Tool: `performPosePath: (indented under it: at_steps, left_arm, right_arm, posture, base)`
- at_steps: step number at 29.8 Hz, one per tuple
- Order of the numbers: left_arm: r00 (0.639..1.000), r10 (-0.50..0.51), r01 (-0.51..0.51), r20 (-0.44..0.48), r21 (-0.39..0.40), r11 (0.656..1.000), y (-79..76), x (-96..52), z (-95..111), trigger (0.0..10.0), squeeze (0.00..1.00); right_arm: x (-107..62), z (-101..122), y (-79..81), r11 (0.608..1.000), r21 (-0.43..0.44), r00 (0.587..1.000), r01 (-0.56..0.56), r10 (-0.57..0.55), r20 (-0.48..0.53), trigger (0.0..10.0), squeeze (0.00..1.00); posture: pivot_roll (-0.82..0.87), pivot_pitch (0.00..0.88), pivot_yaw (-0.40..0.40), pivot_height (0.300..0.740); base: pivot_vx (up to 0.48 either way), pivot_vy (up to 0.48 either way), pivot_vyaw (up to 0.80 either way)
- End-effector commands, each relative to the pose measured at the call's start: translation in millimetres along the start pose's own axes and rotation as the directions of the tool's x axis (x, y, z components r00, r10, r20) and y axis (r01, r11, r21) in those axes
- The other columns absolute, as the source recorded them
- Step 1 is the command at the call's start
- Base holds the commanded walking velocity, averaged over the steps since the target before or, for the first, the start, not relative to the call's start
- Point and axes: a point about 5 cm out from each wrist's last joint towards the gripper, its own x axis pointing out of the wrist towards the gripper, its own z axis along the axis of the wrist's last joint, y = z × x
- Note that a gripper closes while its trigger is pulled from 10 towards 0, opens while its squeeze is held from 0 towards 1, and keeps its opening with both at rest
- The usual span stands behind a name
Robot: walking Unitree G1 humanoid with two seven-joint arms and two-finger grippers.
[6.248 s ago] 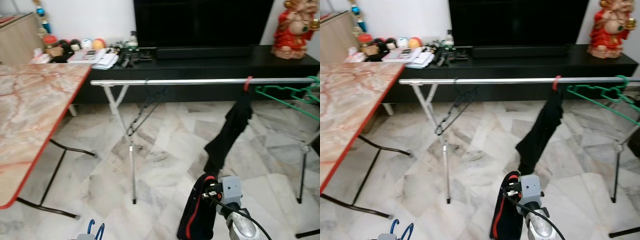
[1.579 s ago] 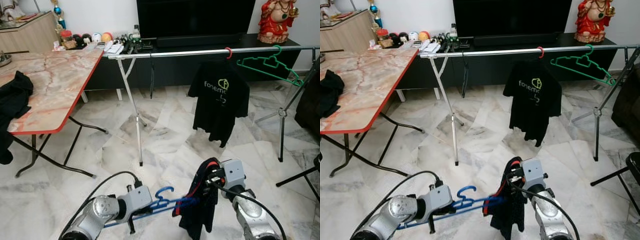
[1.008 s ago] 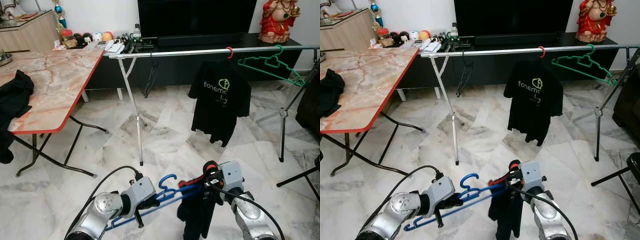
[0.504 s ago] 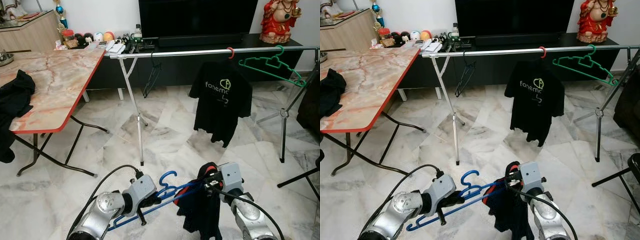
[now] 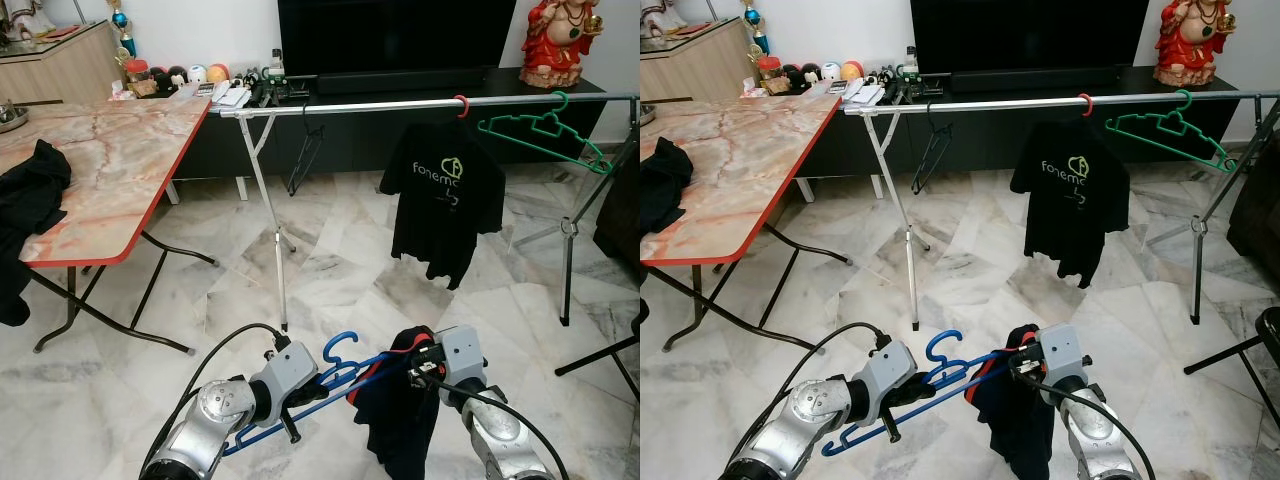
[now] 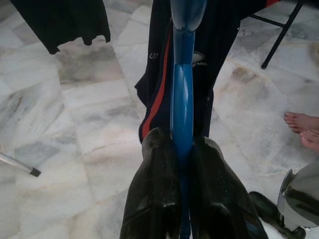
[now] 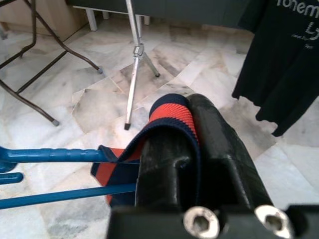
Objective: Hang hanger
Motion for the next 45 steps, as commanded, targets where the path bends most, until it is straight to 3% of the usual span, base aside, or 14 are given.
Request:
performPosePath:
  at_steps: [1, 3, 6, 10, 13, 17, 20, 28, 32, 34, 38, 45]
  left_arm:
    - [1.000, 0.011, -0.010, -0.015, 0.032, 0.999, 2.0, 2.2, 2.9, 10.0, 0.00]
    - [1.000, 0.018, -0.018, -0.001, 0.017, 1.000, 2.5, 3.8, 5.5, 10.0, 0.00]
    - [0.996, -0.084, 0.084, 0.011, -0.007, 0.996, -6.3, 5.4, 9.0, 10.0, 0.00]
    - [0.990, -0.139, 0.139, -0.005, -0.010, 0.990, -11.5, 3.6, 6.7, 10.0, 0.00]
    - [0.992, -0.127, 0.127, -0.003, -0.007, 0.992, -10.8, 2.3, 5.6, 10.0, 0.00]
    - [1.000, 0.025, -0.025, -0.015, 0.033, 0.999, 2.0, 5.5, 6.4, 10.0, 0.00]
    - [0.998, 0.056, -0.057, 0.010, 0.015, 0.998, 4.6, 7.1, 10.4, 10.0, 0.00]
    - [0.999, 0.024, -0.025, 0.040, 0.003, 1.000, 0.9, 10.3, 17.0, 10.0, 0.00]
    - [0.999, -0.010, 0.011, 0.049, -0.011, 1.000, -4.7, 13.4, 18.1, 10.0, 0.00]
    - [0.999, -0.020, 0.021, 0.048, -0.018, 1.000, -5.8, 13.4, 17.8, 10.0, 0.00]
    - [0.997, -0.067, 0.067, 0.032, -0.018, 0.998, -7.2, 9.1, 14.3, 10.0, 0.00]
    - [0.993, -0.087, 0.091, 0.075, -0.055, 0.994, -6.1, 6.0, 20.1, 10.0, 0.00]
  right_arm:
    - [6.3, 10.3, 3.7, 0.999, 0.030, 0.999, -0.027, 0.025, 0.038, 10.0, 0.00]
    - [8.0, 13.3, 5.9, 0.998, 0.054, 0.998, -0.042, 0.039, 0.053, 10.0, 0.00]
    - [9.1, 15.1, 8.7, 0.997, 0.027, 0.996, -0.066, 0.064, 0.057, 10.0, 0.00]
    - [8.1, 13.0, 6.8, 0.998, 0.020, 0.997, -0.054, 0.053, 0.047, 10.0, 0.00]
    - [7.4, 11.9, 5.8, 0.999, 0.023, 0.998, -0.049, 0.048, 0.040, 10.0, 0.00]
    - [7.2, 11.2, 7.0, 0.998, 0.038, 0.998, -0.054, 0.053, 0.037, 10.0, 0.00]
    - [7.3, 11.2, 7.5, 0.998, 0.038, 0.998, -0.055, 0.054, 0.038, 10.0, 0.00]
    - [7.6, 12.5, 8.0, 0.998, 0.033, 0.997, -0.062, 0.061, 0.044, 10.0, 0.00]
    - [10.5, 24.9, 8.0, 0.985, 0.141, 0.989, -0.099, 0.082, 0.121, 10.0, 0.00]
    - [11.0, 28.3, 8.0, 0.984, 0.136, 0.986, -0.113, 0.094, 0.136, 10.0, 0.00]
    - [12.1, 38.3, 8.8, 0.984, 0.032, 0.973, -0.176, 0.168, 0.159, 10.0, 0.00]
    - [11.6, 40.7, 6.7, 0.981, 0.027, 0.970, -0.191, 0.185, 0.158, 10.0, 0.00]
  posture:
    - [0.03, 0.037, 0.025, 0.740]
    - [0.03, 0.038, 0.025, 0.740]
    - [0.03, 0.042, 0.024, 0.740]
    - [0.03, 0.045, 0.024, 0.740]
    - [0.03, 0.046, 0.024, 0.740]
    - [0.03, 0.049, 0.024, 0.740]
    - [0.03, 0.049, 0.024, 0.740]
    - [0.03, 0.050, 0.025, 0.740]
    - [0.03, 0.051, 0.025, 0.740]
    - [0.03, 0.051, 0.025, 0.740]
    - [0.03, 0.050, 0.025, 0.740]
    - [0.03, 0.050, 0.022, 0.740]
  base:
    - [0.000, 0.000, 0.00]
    - [0.000, 0.000, 0.00]
    - [0.000, 0.000, 0.00]
    - [0.000, 0.000, 0.00]
    - [0.000, 0.000, 0.00]
    - [0.000, 0.000, 0.00]
    - [0.000, 0.000, 0.00]
    - [0.000, 0.000, 0.00]
    - [0.000, 0.000, 0.00]
    - [0.000, 0.000, 0.00]
    - [0.000, 0.000, 0.00]
    - [0.000, 0.000, 0.00]
